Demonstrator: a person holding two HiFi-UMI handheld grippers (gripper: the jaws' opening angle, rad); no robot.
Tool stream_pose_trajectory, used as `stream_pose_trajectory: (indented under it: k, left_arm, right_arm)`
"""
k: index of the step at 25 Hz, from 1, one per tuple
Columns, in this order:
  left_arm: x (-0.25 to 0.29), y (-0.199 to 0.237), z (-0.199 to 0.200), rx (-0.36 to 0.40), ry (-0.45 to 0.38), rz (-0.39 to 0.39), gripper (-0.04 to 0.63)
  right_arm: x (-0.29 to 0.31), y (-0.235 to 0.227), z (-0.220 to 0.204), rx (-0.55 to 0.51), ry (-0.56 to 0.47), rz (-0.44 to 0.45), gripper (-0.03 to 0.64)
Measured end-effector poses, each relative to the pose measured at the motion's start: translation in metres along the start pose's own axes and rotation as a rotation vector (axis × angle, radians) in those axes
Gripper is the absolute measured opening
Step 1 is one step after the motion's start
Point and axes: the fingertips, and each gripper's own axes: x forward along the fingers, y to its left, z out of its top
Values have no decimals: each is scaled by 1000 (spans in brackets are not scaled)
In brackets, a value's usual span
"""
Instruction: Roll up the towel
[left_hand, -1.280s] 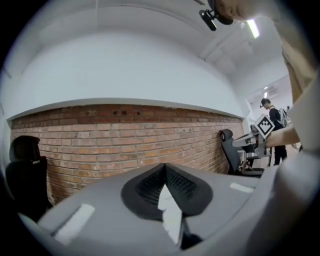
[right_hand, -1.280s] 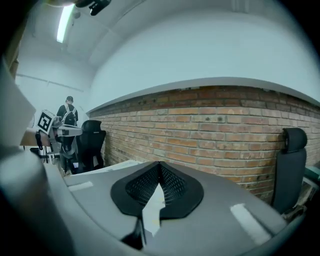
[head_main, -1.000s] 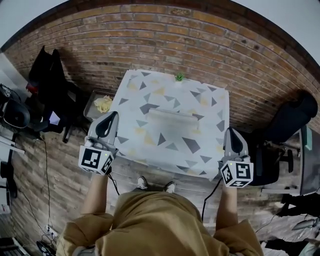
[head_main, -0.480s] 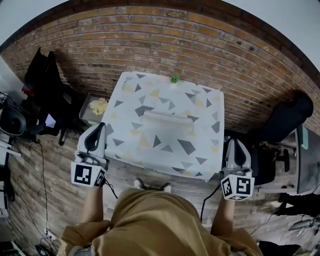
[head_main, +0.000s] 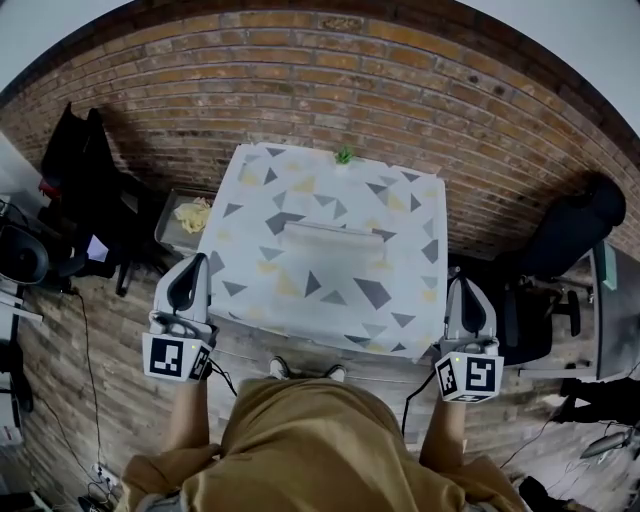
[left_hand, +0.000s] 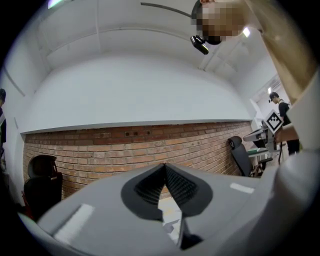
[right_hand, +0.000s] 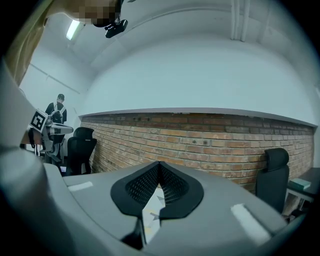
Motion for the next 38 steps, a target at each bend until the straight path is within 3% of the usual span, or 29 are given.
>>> stream_pose_trajectory:
  k: [18,38]
  left_arm:
    - [15,5,7,-1,22,-42,61]
    - [31,15,-11,-9,16,-44,61]
  right_arm:
    - [28,16,2,7,16,26,3]
    - [44,23,-1,-21,32,28,3]
